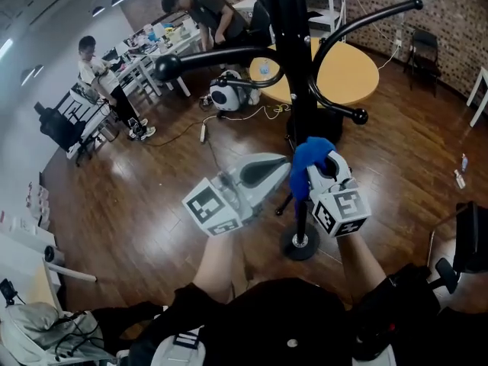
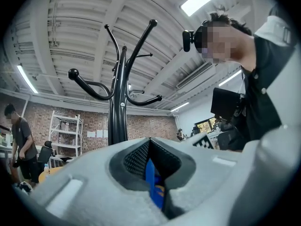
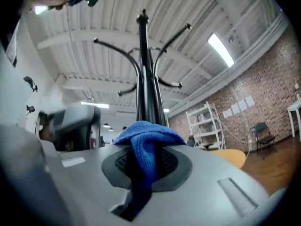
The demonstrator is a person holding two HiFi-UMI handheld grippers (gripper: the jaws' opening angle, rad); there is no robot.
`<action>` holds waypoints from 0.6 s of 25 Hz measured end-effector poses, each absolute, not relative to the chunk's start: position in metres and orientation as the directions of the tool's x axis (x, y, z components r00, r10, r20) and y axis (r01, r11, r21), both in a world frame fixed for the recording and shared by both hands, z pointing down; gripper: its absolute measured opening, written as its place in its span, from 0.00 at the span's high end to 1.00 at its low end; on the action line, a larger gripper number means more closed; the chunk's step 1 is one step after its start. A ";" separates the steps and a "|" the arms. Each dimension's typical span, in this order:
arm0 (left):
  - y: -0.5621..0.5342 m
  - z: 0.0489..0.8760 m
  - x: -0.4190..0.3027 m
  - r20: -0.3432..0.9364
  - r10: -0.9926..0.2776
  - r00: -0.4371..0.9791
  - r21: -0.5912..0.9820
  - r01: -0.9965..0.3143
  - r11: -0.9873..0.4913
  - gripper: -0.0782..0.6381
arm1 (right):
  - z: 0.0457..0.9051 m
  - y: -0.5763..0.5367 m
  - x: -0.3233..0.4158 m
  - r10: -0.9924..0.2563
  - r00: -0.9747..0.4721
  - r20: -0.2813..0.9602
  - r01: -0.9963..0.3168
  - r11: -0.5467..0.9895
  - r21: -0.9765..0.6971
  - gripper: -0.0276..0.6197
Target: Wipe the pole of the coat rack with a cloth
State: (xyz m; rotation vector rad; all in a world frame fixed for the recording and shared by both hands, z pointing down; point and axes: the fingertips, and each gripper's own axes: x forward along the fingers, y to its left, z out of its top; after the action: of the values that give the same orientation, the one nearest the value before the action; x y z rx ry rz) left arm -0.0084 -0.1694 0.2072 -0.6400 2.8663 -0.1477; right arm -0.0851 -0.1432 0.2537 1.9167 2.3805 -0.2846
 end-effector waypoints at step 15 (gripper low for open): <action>-0.164 0.202 -0.011 -0.172 -0.455 -0.874 -0.165 -0.429 0.888 0.89 | 0.188 -0.142 -0.086 0.943 -0.176 -0.283 0.984 0.179 -0.017 0.91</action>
State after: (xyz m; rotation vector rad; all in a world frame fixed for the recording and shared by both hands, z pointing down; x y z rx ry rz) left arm -0.0107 -0.1640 0.2016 -0.6748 2.8500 -0.1799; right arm -0.0865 -0.1421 0.1884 1.8670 2.2430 -0.2890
